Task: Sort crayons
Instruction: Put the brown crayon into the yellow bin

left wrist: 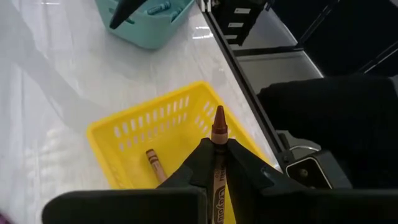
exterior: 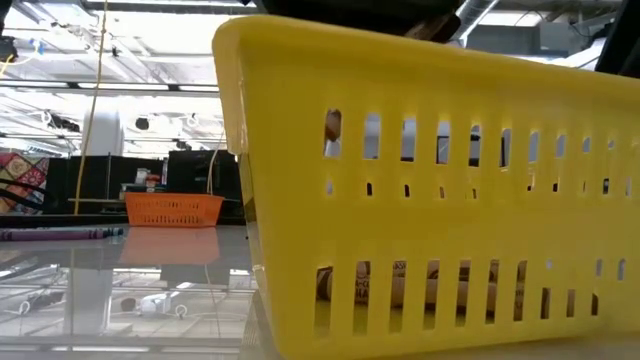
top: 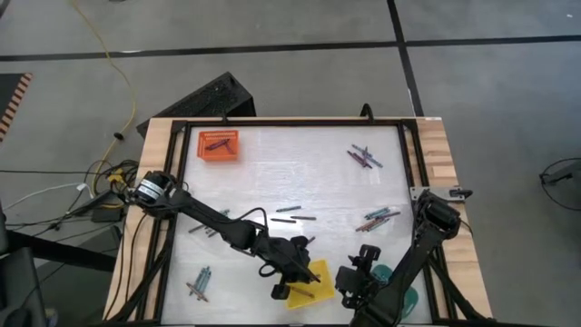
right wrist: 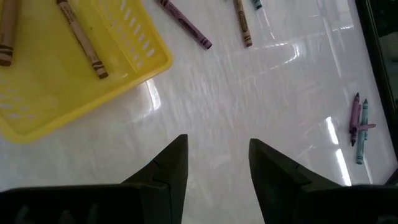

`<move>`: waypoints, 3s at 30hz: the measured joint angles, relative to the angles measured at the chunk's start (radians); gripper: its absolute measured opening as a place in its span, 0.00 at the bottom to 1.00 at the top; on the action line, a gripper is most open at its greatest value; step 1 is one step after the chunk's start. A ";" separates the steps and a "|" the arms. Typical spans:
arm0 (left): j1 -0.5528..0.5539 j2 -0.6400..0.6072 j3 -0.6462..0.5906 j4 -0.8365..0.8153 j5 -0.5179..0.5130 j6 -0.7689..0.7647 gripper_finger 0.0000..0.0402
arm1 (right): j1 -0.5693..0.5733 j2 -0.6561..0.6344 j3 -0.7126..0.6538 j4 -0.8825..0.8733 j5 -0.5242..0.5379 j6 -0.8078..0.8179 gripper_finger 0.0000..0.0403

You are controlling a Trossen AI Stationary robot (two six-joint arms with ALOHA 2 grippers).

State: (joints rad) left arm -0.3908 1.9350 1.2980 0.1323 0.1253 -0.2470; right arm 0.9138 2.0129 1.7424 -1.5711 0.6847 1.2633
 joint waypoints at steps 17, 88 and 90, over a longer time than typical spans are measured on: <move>0.000 0.031 0.000 0.055 0.025 0.003 0.30 | -0.006 -0.006 0.000 0.000 0.001 -0.008 0.41; -0.005 -0.797 -0.784 0.095 -0.290 0.183 0.33 | -0.706 -0.257 -0.014 0.362 -0.238 -0.982 0.41; -0.020 -0.798 -0.784 0.117 -0.305 0.203 0.33 | -0.734 -0.257 -0.041 0.416 -0.279 -1.002 0.41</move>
State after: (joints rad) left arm -0.4104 1.1374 0.5140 0.2496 -0.1797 -0.0440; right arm 0.1797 1.7557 1.7016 -1.1554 0.4053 0.2618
